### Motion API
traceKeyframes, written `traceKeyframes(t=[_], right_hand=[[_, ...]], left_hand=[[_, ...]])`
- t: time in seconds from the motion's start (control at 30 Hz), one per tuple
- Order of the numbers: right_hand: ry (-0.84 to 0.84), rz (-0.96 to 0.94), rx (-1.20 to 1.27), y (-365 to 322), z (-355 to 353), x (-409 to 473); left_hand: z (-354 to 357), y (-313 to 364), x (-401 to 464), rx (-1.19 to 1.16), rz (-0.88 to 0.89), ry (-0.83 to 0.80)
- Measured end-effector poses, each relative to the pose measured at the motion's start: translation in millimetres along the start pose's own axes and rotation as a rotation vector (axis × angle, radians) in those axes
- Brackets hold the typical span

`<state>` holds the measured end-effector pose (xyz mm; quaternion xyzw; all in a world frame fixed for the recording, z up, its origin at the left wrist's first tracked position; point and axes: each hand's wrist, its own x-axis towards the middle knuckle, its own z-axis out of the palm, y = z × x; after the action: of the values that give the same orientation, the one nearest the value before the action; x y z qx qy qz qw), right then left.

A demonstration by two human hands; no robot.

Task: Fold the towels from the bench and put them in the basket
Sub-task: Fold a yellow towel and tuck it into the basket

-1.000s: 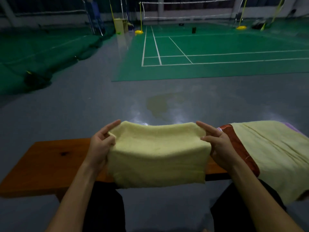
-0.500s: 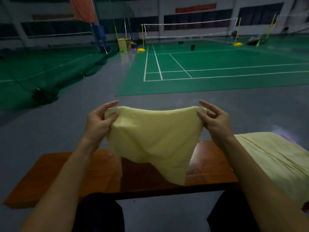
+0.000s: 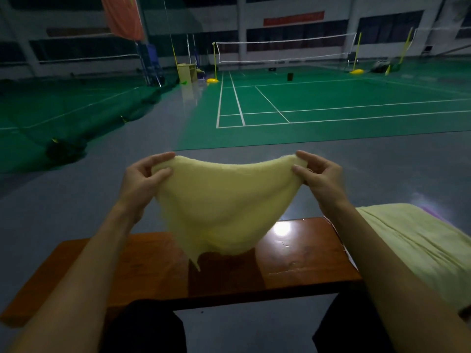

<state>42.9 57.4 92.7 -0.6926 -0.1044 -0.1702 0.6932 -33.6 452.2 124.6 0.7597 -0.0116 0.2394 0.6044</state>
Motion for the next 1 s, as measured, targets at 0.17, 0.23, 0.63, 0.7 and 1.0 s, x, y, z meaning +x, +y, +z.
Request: traceKeyframes(t=[0.17, 0.23, 0.63, 0.7, 1.0], right_hand=[[0.06, -0.175, -0.274, -3.2, -3.0, 4.0], [0.054, -0.248, -0.447, -1.3, -5.8, 2.4], [-0.14, 0.06, -0.327, -10.7, -25.2, -45.7], [-0.151, 0.073, -0.329, -17.1, -29.9, -54.9], [-0.155, 0.118, -0.182, -53.4, -59.4, -76.7]], left_hand=[[1.0, 8.3, 5.4, 0.079, 0.04, 0.007], [0.4, 11.2, 3.1, 0.163, 0.071, 0.01], [6.8, 14.3, -36.7, 0.194, -0.027, 0.046], [5.7, 17.9, -48.6, 0.168, -0.041, 0.026], [-7.3, 49.6, -75.4, -0.023, -0.022, -0.011]])
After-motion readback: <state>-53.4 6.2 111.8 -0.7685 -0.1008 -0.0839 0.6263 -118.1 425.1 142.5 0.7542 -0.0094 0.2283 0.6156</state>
